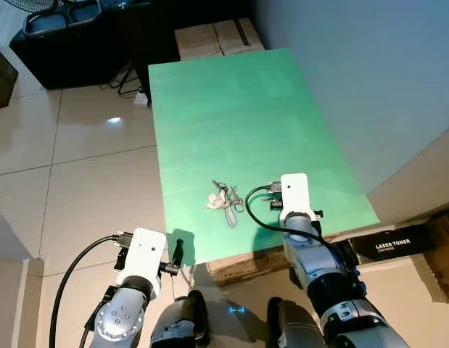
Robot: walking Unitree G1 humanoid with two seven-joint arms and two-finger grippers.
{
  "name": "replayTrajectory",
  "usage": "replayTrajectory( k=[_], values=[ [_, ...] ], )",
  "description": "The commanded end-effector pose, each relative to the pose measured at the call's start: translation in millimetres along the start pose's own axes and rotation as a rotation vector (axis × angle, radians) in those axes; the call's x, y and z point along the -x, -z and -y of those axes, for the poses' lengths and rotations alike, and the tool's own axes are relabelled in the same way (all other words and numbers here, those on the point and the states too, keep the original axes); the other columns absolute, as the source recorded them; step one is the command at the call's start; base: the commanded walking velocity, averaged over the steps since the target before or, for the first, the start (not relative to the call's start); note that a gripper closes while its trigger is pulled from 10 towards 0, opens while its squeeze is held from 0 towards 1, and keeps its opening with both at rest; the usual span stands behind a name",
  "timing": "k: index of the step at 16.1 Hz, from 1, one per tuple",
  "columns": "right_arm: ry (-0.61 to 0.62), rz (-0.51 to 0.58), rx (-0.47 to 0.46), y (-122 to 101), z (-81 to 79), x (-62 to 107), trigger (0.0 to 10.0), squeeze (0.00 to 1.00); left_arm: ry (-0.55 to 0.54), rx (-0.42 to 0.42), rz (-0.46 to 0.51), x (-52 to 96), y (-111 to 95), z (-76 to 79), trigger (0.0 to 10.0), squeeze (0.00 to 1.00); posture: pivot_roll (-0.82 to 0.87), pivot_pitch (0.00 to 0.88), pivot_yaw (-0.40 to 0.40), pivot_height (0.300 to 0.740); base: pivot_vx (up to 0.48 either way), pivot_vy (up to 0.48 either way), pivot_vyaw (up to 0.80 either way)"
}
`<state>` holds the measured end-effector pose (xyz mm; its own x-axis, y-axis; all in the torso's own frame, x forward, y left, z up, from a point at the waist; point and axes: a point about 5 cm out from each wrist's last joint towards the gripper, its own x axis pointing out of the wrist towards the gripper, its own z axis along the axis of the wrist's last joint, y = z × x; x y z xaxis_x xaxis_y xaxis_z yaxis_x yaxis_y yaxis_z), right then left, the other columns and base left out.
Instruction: Hang keys on a hook
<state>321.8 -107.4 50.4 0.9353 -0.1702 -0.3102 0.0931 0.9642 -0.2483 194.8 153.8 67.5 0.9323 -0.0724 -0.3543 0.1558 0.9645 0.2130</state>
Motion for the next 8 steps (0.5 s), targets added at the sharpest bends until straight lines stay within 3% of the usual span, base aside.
replayTrajectory(
  k=[1, 4, 5, 8],
  values=[
    [0.005, -0.015, -0.011, 2.9, -0.7, 0.0, 10.0, 1.00, -0.002, -0.003, -0.021, 3.3, 5.4, -2.2, 10.0, 0.00, -0.01, 0.233, 0.073, 0.740, 0.000, 0.000, 0.00],
    [0.028, -0.027, 0.004, 6.7, 1.4, -1.4, 10.0, 1.00, 0.003, -0.006, -0.021, 4.1, 4.8, -2.3, 10.0, 0.00, -0.01, 0.240, 0.077, 0.740, 0.000, 0.000, 0.00],
    [0.022, -0.029, 0.003, 7.7, 1.1, -1.5, 10.0, 0.00, 0.004, -0.007, -0.022, 4.5, 5.0, -2.3, 10.0, 0.00, -0.01, 0.241, 0.078, 0.740, 0.000, 0.000, 0.00],
    [0.006, -0.049, 0.007, 14.0, 2.7, -4.1, 10.0, 0.00, 0.004, -0.007, -0.024, 6.2, 5.0, -2.3, 10.0, 0.00, -0.01, 0.252, 0.076, 0.740, 0.000, 0.000, 0.00]
  ],
)
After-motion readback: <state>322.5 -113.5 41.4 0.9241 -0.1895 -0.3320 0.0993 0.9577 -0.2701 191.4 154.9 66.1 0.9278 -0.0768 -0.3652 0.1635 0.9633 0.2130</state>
